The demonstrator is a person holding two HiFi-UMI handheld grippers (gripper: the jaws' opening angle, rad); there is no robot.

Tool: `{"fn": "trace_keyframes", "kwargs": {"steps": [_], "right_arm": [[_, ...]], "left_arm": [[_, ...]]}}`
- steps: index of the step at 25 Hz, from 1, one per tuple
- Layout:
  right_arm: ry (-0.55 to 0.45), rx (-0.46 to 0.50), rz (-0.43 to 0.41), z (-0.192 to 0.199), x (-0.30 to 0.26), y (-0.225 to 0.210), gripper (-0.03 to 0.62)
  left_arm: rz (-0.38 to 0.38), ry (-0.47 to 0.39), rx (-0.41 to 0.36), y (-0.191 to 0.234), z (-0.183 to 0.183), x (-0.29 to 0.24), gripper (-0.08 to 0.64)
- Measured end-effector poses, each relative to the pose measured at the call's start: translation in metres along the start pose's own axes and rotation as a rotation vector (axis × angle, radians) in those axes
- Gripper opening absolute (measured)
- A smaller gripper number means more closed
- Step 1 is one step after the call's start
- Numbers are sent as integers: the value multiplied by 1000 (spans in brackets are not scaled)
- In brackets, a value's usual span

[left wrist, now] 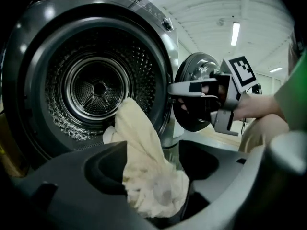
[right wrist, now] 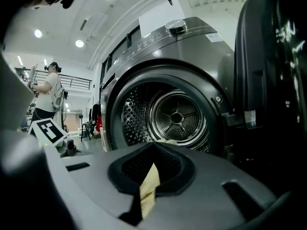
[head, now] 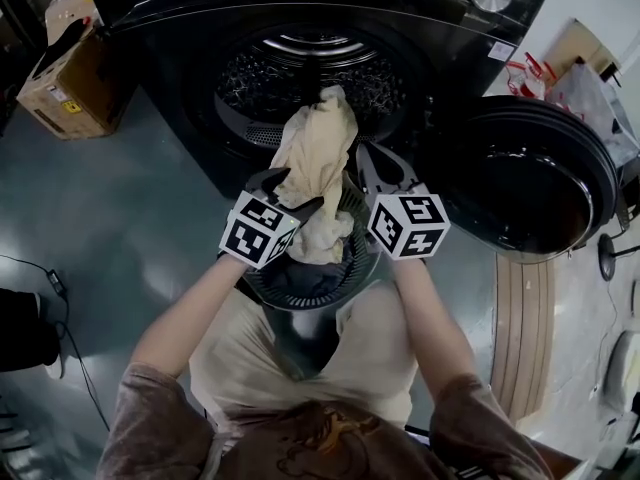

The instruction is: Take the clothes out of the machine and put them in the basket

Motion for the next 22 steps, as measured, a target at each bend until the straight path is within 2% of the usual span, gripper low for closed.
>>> {"fn": "trace_keyframes", "kwargs": {"steps": [4, 8, 12, 18, 22], "right_arm": [[-1, 2, 2, 0, 3, 2, -5], [-1, 10, -1, -1, 8, 6, -5], [8, 20, -2, 1, 10, 8, -5], [18, 47, -7, 1, 12, 7, -5], [21, 45, -2, 2, 14, 3, -5]], "left_arm": [[-41, -30, 1, 30, -24, -21, 381], [-76, 3, -5, 65, -41, -61, 423], [-69, 40, 54, 92, -47, -93, 453], [-41, 113, 117, 102, -39, -130, 457], [-80, 124, 89, 105, -37, -135, 436]]}}
Point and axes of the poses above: the fingertips, and each gripper's own axes: x backward along the fingers, y to its left, z out of its underside, the point moved 1 cm from there along x, backward along the fingers, and after that the axes turned 11 degrees about y, right-handed, at the moved point
